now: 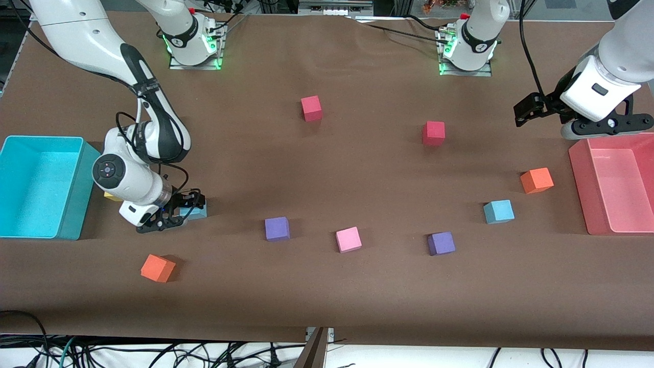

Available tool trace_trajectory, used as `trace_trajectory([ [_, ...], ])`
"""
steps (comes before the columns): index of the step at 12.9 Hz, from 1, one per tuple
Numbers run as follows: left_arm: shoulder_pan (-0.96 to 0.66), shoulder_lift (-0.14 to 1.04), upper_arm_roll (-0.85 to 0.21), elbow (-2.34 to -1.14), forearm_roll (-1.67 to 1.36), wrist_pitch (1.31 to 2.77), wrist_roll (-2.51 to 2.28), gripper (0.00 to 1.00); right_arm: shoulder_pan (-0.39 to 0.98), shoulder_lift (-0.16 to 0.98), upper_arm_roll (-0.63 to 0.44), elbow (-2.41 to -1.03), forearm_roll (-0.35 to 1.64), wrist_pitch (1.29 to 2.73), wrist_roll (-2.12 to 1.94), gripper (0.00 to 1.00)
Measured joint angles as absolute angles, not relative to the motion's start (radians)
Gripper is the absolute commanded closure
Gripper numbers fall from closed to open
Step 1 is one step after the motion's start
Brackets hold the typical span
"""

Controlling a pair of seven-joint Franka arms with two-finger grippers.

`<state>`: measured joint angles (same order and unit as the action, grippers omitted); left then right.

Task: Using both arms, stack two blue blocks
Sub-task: 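Reach the right gripper to the cyan cube and grasp it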

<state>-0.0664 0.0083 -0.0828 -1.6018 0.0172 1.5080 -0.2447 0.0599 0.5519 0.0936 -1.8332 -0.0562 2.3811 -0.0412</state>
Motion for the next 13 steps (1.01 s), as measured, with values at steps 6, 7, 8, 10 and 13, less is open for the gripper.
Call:
trace_trajectory([
  [6,-0.066,0.008,-0.083,-1.602,0.017,1.508,-0.245,0.0,0.079,0.57,0.094,-1.845,-0.061,2.406,0.003,0.09],
  [7,-0.066,0.008,-0.083,-1.602,0.017,1.508,-0.245,0.0,0.08,0.578,0.094,-1.854,-0.062,2.431,0.004,0.33],
  [8,-0.066,0.008,-0.083,-1.602,0.017,1.508,-0.245,0.0,0.08,0.585,0.094,-1.864,-0.063,2.456,0.004,0.56],
  [10,-0.066,0.008,-0.083,-1.602,0.017,1.508,-0.245,0.0,0.08,0.596,0.091,-1.878,-0.064,2.48,0.004,0.75],
  [13,-0.066,0.008,-0.083,-1.602,0.017,1.508,-0.245,0.0,0.08,0.593,0.091,-1.877,-0.064,2.482,0.004,0.77],
])
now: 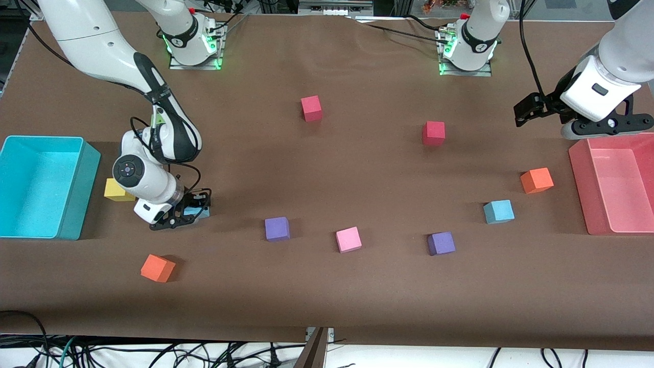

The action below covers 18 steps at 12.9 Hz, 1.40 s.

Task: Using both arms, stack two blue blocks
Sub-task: 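Reach the right gripper to the cyan cube and grasp it, then carry the cyan cube to the table middle and open the right gripper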

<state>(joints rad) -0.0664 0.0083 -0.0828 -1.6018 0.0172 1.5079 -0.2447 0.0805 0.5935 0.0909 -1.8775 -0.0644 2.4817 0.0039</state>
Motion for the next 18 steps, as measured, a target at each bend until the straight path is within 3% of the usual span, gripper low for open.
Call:
trace_trajectory([
  [3,-0.066,0.008,-0.083,-1.602,0.017,1.508,-0.245,0.0,0.08,0.575,0.091,-1.83,-0.065,2.396,0.007,0.77],
  [7,-0.066,0.008,-0.083,-1.602,0.017,1.508,-0.245,0.0,0.091,0.51,0.154,-1.652,-0.064,2.054,0.17,0.77],
  [10,-0.066,0.008,-0.082,-1.602,0.017,1.508,-0.245,0.0,0.216,0.53,0.194,-1.499,-0.014,1.915,0.407,0.76],
  [18,-0.065,0.008,-0.082,-1.602,0.017,1.507,-0.245,0.0,0.574,0.916,0.186,-1.115,-0.026,1.964,0.766,0.76],
])
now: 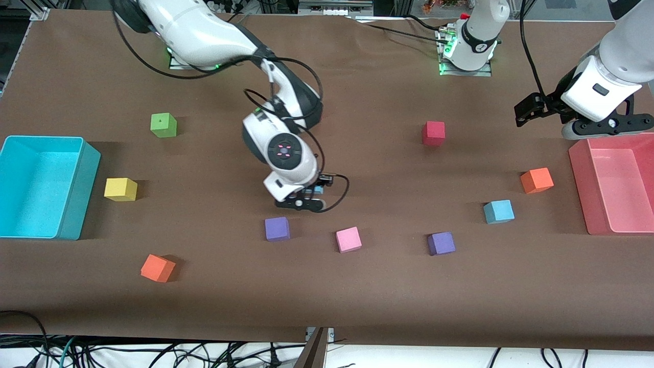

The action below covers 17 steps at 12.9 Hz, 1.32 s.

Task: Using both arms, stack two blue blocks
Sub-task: 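Carry the cyan cube to the table middle and open the right gripper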

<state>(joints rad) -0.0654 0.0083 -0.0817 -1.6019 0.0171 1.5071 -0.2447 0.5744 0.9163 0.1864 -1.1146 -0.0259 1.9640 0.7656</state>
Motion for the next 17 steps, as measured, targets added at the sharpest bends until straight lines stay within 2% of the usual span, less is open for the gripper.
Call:
trace_trajectory([
  [3,-0.065,0.008,-0.082,-1.602,0.017,1.507,-0.245,0.0,0.621,1.023,0.186,-1.071,-0.078,2.051,0.819,0.75],
  [4,-0.065,0.008,-0.082,-1.602,0.017,1.507,-0.245,0.0,0.625,1.041,0.186,-1.064,-0.08,2.079,0.826,0.66],
  [5,-0.065,0.008,-0.082,-1.602,0.017,1.507,-0.245,0.0,0.625,1.047,0.187,-1.057,-0.08,2.083,0.827,0.16],
  [6,-0.065,0.008,-0.082,-1.602,0.017,1.507,-0.245,0.0,0.625,1.047,0.187,-1.05,-0.08,2.083,0.827,0.0],
  [13,-0.065,0.008,-0.082,-1.602,0.017,1.507,-0.245,0.0,0.62,1.042,0.207,-1.021,-0.107,2.084,0.792,0.0],
  [15,-0.065,0.008,-0.082,-1.602,0.017,1.507,-0.245,0.0,0.617,1.003,0.214,-1.001,-0.108,2.064,0.748,0.0],
  [17,-0.065,0.008,-0.082,-1.602,0.017,1.507,-0.245,0.0,0.61,0.925,0.218,-0.997,-0.108,1.967,0.654,0.0],
])
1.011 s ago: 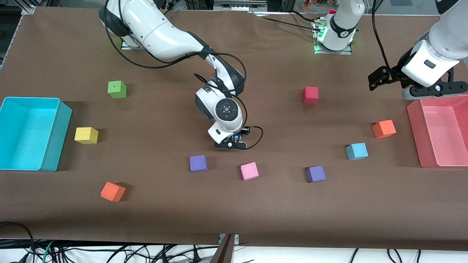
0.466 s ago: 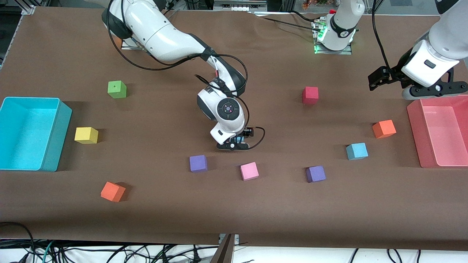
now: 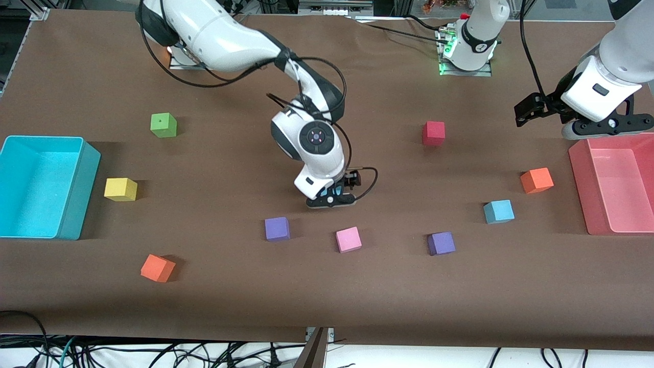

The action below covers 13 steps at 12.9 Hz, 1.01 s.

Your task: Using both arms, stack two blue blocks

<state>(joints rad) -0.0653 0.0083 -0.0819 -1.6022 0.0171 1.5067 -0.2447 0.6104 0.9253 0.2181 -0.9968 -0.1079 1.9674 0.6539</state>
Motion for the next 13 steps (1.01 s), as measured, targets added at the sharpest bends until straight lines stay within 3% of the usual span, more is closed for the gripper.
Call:
trace_trajectory([
  [3,-0.065,0.008,-0.082,-1.602,0.017,1.507,-0.245,0.0,0.575,0.803,0.221,-1.057,-0.102,1.86,0.491,0.0],
  [6,-0.065,0.008,-0.082,-1.602,0.017,1.507,-0.245,0.0,0.539,0.697,0.224,-1.234,0.023,1.905,0.316,0.0],
  [8,-0.065,0.008,-0.082,-1.602,0.017,1.507,-0.245,0.0,0.512,0.63,0.224,-1.406,0.117,2.038,0.181,0.0],
  [13,-0.065,0.008,-0.082,-1.604,0.017,1.507,-0.245,0.0,0.47,0.519,0.224,-1.829,0.444,2.523,-0.248,0.0],
])
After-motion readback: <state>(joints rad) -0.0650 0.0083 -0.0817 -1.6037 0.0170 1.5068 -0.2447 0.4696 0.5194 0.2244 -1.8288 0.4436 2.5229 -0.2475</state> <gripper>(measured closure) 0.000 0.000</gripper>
